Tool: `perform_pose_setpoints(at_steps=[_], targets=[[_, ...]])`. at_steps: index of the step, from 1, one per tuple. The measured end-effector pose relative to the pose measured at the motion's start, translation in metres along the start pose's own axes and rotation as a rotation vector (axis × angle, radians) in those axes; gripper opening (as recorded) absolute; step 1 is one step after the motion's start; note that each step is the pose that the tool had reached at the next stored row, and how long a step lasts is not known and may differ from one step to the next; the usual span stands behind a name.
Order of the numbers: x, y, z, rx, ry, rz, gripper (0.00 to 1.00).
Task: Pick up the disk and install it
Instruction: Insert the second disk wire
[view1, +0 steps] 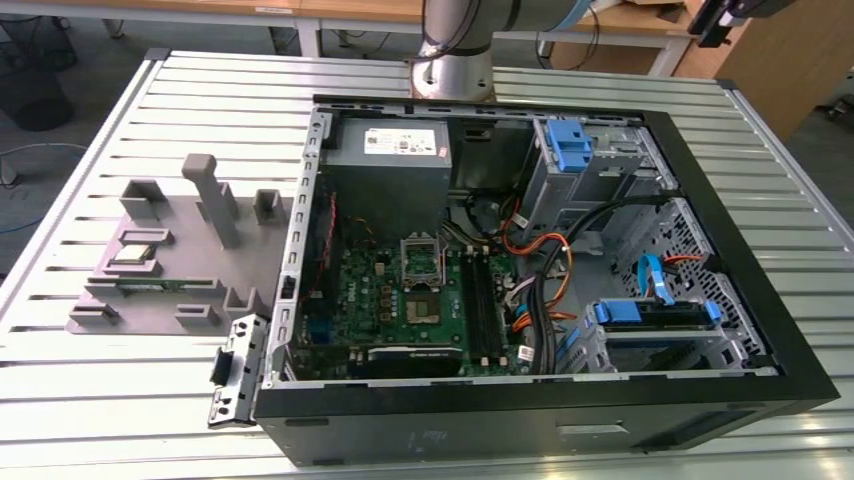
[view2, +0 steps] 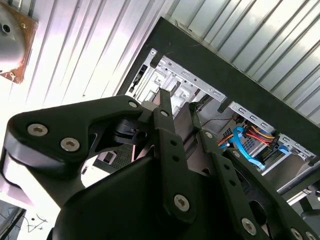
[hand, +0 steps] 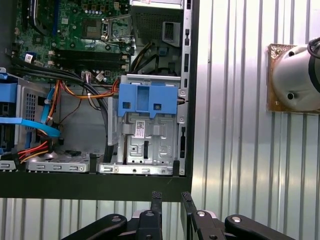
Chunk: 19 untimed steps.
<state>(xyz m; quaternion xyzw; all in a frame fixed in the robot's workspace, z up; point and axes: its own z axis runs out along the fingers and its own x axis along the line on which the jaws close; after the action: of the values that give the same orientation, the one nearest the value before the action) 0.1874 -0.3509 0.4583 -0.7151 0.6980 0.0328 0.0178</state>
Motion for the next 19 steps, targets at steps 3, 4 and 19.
perform_pose_setpoints(at_steps=[3, 4, 19], targets=[[0.0, 0.0003, 0.0004, 0.0, 0.0001, 0.0, 0.29], [0.0, 0.0004, 0.0006, 0.0, 0.0, 0.0, 0.29], [0.0002, 0.0022, 0.0032, 0.0, 0.0, 0.0, 0.29]])
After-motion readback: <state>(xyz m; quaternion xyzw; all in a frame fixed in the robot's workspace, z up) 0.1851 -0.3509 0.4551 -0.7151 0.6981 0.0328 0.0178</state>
